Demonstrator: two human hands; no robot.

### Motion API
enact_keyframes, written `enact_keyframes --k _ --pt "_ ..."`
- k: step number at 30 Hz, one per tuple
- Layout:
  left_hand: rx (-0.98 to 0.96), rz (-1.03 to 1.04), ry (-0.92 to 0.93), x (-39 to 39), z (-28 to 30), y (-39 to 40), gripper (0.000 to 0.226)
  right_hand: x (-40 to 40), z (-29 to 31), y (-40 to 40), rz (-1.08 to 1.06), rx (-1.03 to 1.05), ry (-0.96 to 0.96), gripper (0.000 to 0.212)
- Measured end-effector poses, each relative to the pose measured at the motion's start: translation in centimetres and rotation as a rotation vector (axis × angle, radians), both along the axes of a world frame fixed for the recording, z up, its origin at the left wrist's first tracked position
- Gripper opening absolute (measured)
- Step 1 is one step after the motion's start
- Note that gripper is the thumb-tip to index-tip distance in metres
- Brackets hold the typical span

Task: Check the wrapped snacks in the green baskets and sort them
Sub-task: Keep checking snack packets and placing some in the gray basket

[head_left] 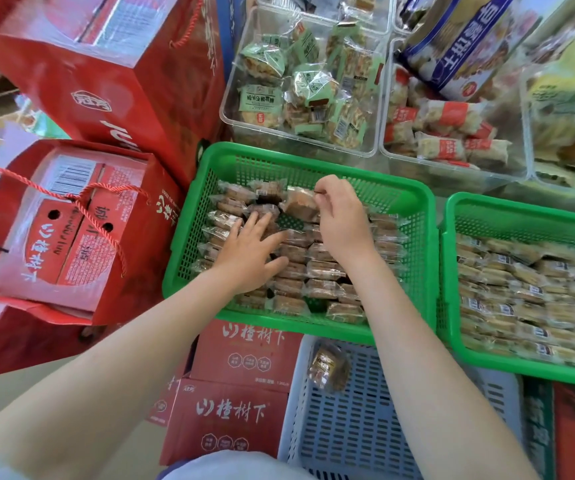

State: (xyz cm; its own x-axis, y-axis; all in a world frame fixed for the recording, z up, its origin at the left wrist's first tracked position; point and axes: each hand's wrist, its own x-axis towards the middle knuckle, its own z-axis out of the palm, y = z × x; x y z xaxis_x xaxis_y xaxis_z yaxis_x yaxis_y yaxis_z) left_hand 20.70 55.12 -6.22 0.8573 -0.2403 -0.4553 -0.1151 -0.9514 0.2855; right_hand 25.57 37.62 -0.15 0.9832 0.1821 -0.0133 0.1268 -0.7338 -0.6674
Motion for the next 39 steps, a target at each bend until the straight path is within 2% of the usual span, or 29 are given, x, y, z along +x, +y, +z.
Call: enact_keyframes --k 3,6,8,9,12,14,16,18,20,24,32,36,39 --pt "-0.351 0.329 -0.050 -1.3 2.2 -0.1 0.048 -2.7 2.9 -1.5 -0.056 0.115 -0.130 0.010" --pt "-0.739 0.729 -0.118 -3.5 5.7 -0.5 0.032 -6.1 4.8 -2.5 -0.028 0.174 -0.042 0.008" --pt "-1.036 0.872 0.016 -5.1 8.9 -1.2 0.024 -8.5 5.3 -2.5 0.002 0.202 0.070 0.009" --pt "-1.091 0.833 0.082 -6.0 10.1 -1.5 0.022 -9.6 5.4 -2.3 0.007 0.219 0.112 0.009" --pt "-1.039 0.684 0.184 -8.9 11.5 -2.5 0.014 -12.7 5.7 -1.7 -0.059 0.273 0.154 0.008" --pt "-1.079 0.734 0.234 -10.6 11.9 -2.6 0.017 -14.6 6.0 -1.5 -0.176 0.376 0.194 0.010" --pt "-1.166 0.797 0.311 -12.1 12.0 -2.2 0.016 -16.5 6.4 -1.2 -0.302 0.527 0.331 0.015" --pt "-1.221 0.849 0.373 -13.3 12.0 -1.8 0.008 -18.3 6.6 -0.8 -0.339 0.637 0.497 0.020" --pt "-1.242 0.876 0.412 -14.4 11.8 -1.3 0.010 -19.9 6.7 -0.5 -0.345 0.679 0.561 0.020" --pt "-1.243 0.827 0.452 -17.1 11.9 -0.7 0.019 -22.5 7.2 -0.7 -0.396 0.702 0.518 0.010" --pt "-1.169 0.729 0.380 -21.7 12.1 -0.1 0.017 -26.7 8.6 -0.9 -0.384 0.624 0.481 0.011" --pt "-1.060 0.552 0.412 -23.5 12.9 0.0 0.032 -28.1 9.7 -0.2 -0.307 0.662 0.480 0.010" --pt "-1.107 0.581 0.354 -24.4 13.7 0.1 0.037 -29.1 10.0 0.5 -0.334 0.707 0.470 0.012"
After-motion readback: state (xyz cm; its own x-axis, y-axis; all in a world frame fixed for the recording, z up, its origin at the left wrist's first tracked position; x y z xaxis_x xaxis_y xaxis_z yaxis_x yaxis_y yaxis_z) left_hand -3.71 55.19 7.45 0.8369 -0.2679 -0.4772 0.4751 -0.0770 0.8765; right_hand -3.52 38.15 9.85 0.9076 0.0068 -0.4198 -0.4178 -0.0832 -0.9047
